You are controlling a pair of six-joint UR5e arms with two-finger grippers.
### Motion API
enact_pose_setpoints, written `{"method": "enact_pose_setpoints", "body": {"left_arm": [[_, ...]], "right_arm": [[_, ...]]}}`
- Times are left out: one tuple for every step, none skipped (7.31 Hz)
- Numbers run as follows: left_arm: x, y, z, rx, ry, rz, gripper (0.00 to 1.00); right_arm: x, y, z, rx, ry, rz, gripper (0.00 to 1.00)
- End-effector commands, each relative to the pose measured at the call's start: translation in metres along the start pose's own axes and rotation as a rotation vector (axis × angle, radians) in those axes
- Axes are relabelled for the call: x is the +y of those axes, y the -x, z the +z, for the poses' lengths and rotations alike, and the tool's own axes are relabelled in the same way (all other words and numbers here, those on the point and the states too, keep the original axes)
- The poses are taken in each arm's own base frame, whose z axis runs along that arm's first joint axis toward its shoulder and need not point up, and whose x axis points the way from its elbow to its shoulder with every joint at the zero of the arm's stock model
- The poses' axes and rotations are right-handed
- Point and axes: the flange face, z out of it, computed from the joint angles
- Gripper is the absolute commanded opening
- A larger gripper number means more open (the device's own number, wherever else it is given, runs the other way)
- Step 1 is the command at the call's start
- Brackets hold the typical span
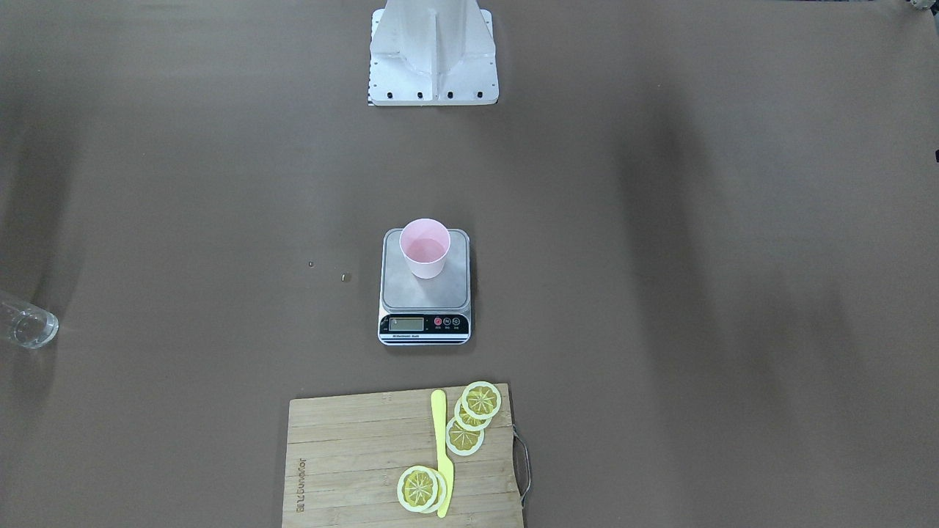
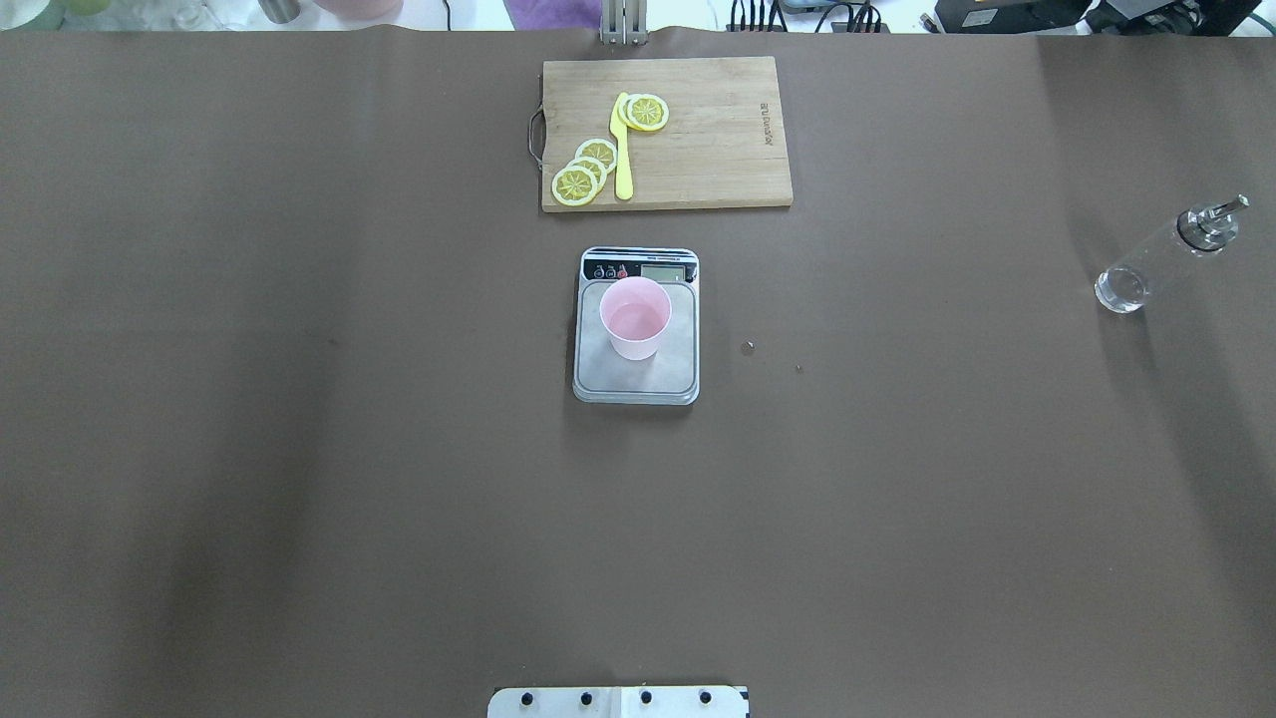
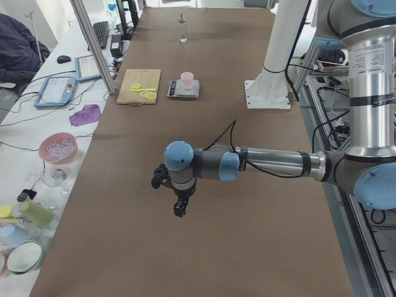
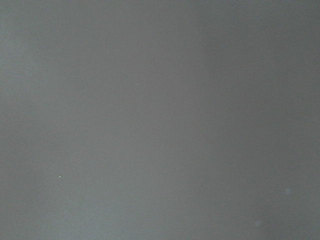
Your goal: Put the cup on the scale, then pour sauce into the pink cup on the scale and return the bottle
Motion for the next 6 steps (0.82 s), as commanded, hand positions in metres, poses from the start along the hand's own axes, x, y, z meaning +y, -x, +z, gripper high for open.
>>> {"method": "enact_pose_setpoints", "body": {"left_arm": [[0.0, 0.001, 0.0, -0.001, -0.001, -0.003, 0.98], [0.0, 0.001, 0.001, -0.001, -0.001, -0.001, 0.98], [0.0, 0.001, 0.001, 0.0, -0.004, 0.003, 0.98], [0.0, 0.0, 0.0, 0.0, -0.006, 0.005, 0.98], [0.0, 0.0, 0.0, -0.002, -0.006, 0.005, 0.98], [0.0, 0.001, 0.0, -0.002, -0.005, 0.004, 0.98]], "right_arm": [[0.004, 0.002, 0.005, -0.055, 0.001, 0.009, 1.0], [0.004, 0.001, 0.006, -0.054, 0.002, 0.01, 1.0], [0.004, -0.001, 0.008, -0.047, 0.0, 0.005, 1.0], [0.0, 0.002, 0.004, -0.041, -0.036, -0.025, 1.0], [-0.004, 0.004, 0.0, -0.035, -0.077, -0.059, 1.0], [-0.006, 0.007, -0.004, -0.035, -0.093, -0.076, 1.0]]}}
